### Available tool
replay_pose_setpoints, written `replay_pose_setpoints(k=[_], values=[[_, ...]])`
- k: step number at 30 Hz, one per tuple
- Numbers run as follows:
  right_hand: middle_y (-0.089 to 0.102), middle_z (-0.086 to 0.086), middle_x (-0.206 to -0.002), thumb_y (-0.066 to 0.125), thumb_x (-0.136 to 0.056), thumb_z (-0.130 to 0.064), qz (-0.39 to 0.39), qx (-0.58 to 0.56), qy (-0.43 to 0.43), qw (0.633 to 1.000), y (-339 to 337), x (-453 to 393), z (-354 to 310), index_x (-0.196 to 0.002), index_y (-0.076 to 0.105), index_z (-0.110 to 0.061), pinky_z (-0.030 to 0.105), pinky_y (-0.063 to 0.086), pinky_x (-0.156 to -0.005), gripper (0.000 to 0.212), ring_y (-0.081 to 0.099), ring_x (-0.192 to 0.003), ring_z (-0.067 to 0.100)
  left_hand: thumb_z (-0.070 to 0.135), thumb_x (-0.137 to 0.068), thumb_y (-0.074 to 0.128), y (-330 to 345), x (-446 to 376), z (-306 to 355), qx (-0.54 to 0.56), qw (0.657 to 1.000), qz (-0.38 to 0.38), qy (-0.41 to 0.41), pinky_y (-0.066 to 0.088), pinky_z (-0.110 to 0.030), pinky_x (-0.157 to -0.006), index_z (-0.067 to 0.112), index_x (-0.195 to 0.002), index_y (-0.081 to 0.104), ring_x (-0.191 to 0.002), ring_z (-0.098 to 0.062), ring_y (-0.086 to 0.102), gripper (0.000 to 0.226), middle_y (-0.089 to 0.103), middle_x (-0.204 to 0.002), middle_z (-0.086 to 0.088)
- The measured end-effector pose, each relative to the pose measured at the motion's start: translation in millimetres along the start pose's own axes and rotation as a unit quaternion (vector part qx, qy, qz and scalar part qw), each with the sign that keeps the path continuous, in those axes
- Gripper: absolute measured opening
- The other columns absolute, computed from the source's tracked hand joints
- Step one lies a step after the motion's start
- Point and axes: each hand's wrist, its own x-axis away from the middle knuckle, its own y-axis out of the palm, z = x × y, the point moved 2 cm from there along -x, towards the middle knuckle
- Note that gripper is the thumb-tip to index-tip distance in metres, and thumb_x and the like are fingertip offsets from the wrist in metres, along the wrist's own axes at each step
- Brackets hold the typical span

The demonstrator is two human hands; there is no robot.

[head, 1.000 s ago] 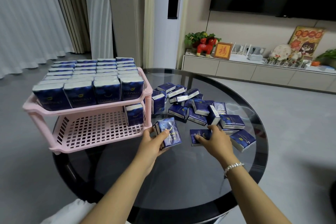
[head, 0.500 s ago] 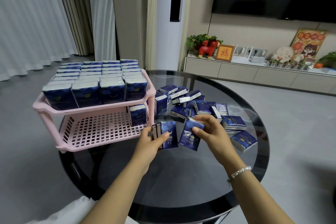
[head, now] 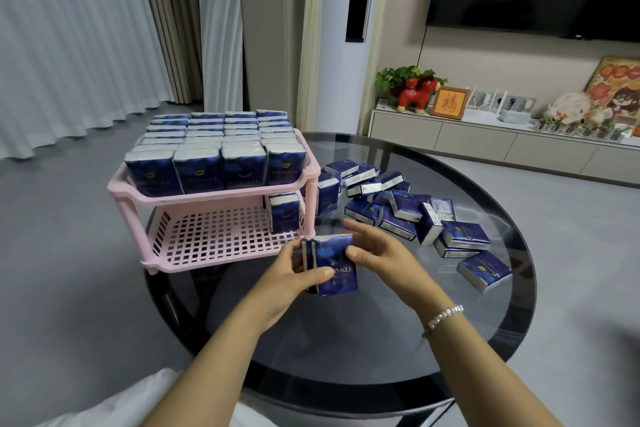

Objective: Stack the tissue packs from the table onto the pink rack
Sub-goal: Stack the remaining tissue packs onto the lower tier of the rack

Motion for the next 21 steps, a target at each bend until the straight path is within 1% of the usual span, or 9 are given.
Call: replay_pose_setpoints(k=[2, 4, 6, 8, 11, 13, 14, 18, 21], values=[[0.058, -0.005, -0.129, 0.065, -0.08, -0.03, -0.082, -0.046, 0.041, 0.995, 5.6, -1.0, 5.4, -0.132, 0.047, -0.028, 0.026, 0.047, -0.098, 0.055, 0.056, -0.118, 0.007, 0.022, -0.055, 0.081, -9.4, 4.3, 0.2, -0.005, 1.0, -0.008, 0.012, 0.048, -0.037, -0.098, 0.027, -0.125, 0.046, -0.116, -0.02, 0.06, 0.078, 0.062, -0.125, -0.005], [0.057, -0.007, -0.131, 0.065, -0.083, -0.022, -0.13, -0.048, 0.045, 0.989, 12.9, -2.9, 9.7, -0.131, 0.047, -0.03, 0.027, 0.046, -0.099, 0.052, 0.053, -0.122, 0.009, 0.016, -0.062, 0.078, -17.5, 10.3, 0.5, -0.054, 0.998, -0.018, 0.016, 0.045, -0.034, -0.101, 0.037, -0.128, 0.04, -0.119, -0.014, 0.057, 0.079, 0.06, -0.127, 0.004], [0.056, -0.013, -0.131, 0.066, -0.083, -0.013, -0.149, -0.016, 0.034, 0.988, 19.1, -5.3, 11.8, -0.129, 0.047, -0.034, 0.03, 0.047, -0.099, 0.054, 0.052, -0.122, 0.006, 0.014, -0.071, 0.078, -23.8, 16.5, 1.3, -0.161, 0.987, -0.018, 0.021, 0.04, -0.025, -0.103, 0.048, -0.124, 0.034, -0.125, -0.008, 0.049, 0.077, 0.051, -0.132, 0.015], [0.056, -0.017, -0.129, 0.066, -0.082, -0.004, -0.152, 0.029, 0.021, 0.988, 22.8, -7.2, 13.6, -0.127, 0.046, -0.038, 0.033, 0.05, -0.096, 0.06, 0.052, -0.12, 0.003, 0.015, -0.078, 0.075, -27.7, 22.8, 3.2, -0.268, 0.963, -0.01, 0.031, 0.03, -0.015, -0.1, 0.05, -0.13, 0.021, -0.131, -0.002, 0.034, 0.083, 0.035, -0.139, 0.019], [0.056, -0.014, -0.13, 0.07, -0.078, -0.006, -0.151, 0.05, 0.005, 0.987, 25.0, -7.3, 17.7, -0.13, 0.045, -0.037, 0.036, 0.051, -0.093, 0.066, 0.052, -0.119, 0.006, 0.029, -0.084, 0.069, -29.0, 28.8, -0.3, -0.362, 0.932, -0.001, 0.02, 0.017, -0.018, -0.108, 0.036, -0.149, -0.004, -0.141, -0.003, 0.012, 0.098, 0.007, -0.153, 0.014], [0.056, -0.012, -0.132, 0.07, -0.078, -0.004, -0.154, 0.04, -0.001, 0.987, 27.2, -7.0, 19.6, -0.133, 0.044, -0.033, 0.033, 0.051, -0.091, 0.067, 0.053, -0.119, 0.008, 0.036, -0.088, 0.062, -25.4, 31.1, -4.7, -0.405, 0.914, -0.005, 0.021, 0.008, -0.022, -0.112, 0.026, -0.146, -0.024, -0.145, -0.009, -0.003, 0.104, -0.007, -0.157, 0.01], [0.056, -0.01, -0.132, 0.07, -0.079, -0.002, -0.156, 0.033, -0.001, 0.987, 28.6, -7.2, 20.3, -0.134, 0.043, -0.031, 0.032, 0.052, -0.09, 0.067, 0.054, -0.118, 0.01, 0.038, -0.089, 0.06, -22.7, 31.8, -6.1, -0.422, 0.906, -0.004, 0.026, 0.005, -0.023, -0.113, 0.022, -0.144, -0.029, -0.146, -0.011, -0.007, 0.105, -0.011, -0.158, 0.008], [0.056, -0.008, -0.133, 0.067, -0.08, 0.004, -0.152, 0.006, -0.007, 0.988, 32.8, -9.3, 22.6, -0.132, 0.045, -0.027, 0.033, 0.051, -0.092, 0.065, 0.056, -0.118, 0.014, 0.042, -0.09, 0.056, -17.8, 30.4, -5.5, -0.449, 0.893, 0.003, 0.021, 0.003, -0.033, -0.117, 0.018, -0.142, -0.033, -0.147, -0.015, -0.007, 0.106, -0.013, -0.159, 0.005], [0.058, -0.008, -0.13, 0.066, -0.08, 0.002, -0.143, -0.006, -0.005, 0.99, 34.0, -13.6, 23.8, -0.128, 0.048, -0.031, 0.032, 0.051, -0.092, 0.061, 0.057, -0.118, 0.015, 0.038, -0.085, 0.066, -22.1, 25.9, -6.0, -0.424, 0.903, 0.03, 0.052, 0.01, -0.032, -0.118, 0.024, -0.147, -0.024, -0.146, -0.013, 0.003, 0.11, 0.003, -0.159, 0.006]])
